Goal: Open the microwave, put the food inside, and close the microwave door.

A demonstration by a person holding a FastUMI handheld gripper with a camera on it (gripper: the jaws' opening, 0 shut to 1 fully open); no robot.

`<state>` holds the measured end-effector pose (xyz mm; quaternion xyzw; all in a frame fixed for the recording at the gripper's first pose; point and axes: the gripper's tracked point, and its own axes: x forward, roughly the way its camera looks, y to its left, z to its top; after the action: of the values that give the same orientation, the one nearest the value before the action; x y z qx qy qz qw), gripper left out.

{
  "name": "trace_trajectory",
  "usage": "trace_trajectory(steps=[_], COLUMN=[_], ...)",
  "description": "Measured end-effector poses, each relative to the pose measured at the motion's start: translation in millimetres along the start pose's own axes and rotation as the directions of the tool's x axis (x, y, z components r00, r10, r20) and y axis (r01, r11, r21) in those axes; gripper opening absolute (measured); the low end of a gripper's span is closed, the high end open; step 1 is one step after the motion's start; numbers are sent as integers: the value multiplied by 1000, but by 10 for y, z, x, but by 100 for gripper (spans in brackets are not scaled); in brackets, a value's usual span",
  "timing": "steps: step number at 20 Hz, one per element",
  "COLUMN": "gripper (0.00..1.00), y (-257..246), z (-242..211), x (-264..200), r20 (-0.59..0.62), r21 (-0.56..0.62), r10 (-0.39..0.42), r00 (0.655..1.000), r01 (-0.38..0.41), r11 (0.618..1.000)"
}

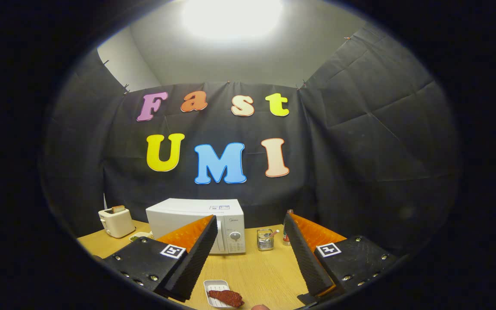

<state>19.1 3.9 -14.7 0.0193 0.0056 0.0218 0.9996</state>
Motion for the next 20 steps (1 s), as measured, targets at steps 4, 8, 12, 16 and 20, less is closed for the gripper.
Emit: trace_trajectory(steps=[4,8,12,16,20], gripper=[95,95,95,95,95], y=[56,163,329,542,708], z=[6,-41,-178,-446,-808], x=[302,690,1165,1607,1961], r20=[0,-5,-23,-70,-133], r21=[-5,-10,-11,-17,2], r10=[38,89,142,190,207], r00=[999,996,990,979,969], r01=[-38,-89,-143,-192,-209], r11=[999,996,990,981,978])
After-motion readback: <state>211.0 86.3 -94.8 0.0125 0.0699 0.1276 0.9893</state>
